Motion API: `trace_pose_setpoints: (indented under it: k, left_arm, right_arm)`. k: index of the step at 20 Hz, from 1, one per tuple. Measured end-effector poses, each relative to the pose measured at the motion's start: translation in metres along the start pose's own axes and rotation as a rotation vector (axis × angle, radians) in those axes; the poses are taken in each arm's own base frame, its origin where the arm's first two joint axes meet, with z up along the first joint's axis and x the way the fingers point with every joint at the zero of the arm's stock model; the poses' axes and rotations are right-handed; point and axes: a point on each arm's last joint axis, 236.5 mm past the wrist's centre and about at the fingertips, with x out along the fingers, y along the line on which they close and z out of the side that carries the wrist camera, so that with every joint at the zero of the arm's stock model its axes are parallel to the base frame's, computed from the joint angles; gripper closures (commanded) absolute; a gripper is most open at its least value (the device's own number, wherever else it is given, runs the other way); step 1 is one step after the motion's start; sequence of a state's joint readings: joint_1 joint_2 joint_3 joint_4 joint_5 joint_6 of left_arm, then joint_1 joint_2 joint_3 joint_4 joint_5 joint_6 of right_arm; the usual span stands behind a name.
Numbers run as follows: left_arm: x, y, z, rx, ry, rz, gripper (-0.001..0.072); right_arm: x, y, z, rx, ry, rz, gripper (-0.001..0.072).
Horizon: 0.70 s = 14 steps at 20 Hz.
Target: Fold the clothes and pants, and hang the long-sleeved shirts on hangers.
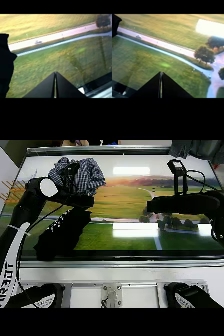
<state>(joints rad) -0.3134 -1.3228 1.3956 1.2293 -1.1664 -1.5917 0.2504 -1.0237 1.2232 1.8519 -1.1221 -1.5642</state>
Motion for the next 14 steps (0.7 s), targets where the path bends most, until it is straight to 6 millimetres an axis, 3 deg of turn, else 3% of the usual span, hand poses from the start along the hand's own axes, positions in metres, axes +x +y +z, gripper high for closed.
trace_pose_setpoints:
  k: [12, 13, 14]
  left_arm:
    - [0.0, 0.0, -0.0001, 0.002, 0.0, 0.0, 0.0696]
    - [0.0, 0.0001, -0.0002, 0.003, 0.001, 0.0, 0.0665]
    - [-0.0002, 0.0012, -0.0003, 0.007, 0.002, 0.003, 0.0312]
  right_arm:
    - [0.0, 0.0, 0.0, 0.0, 0.0, 0.0, 0.0694]
    - [0.0, 0.0, 0.0, 0.0, 0.0, 0.0, 0.0694]
    - [0.0, 0.0, 0.0, 0.0, 0.0, 0.0, 0.0694]
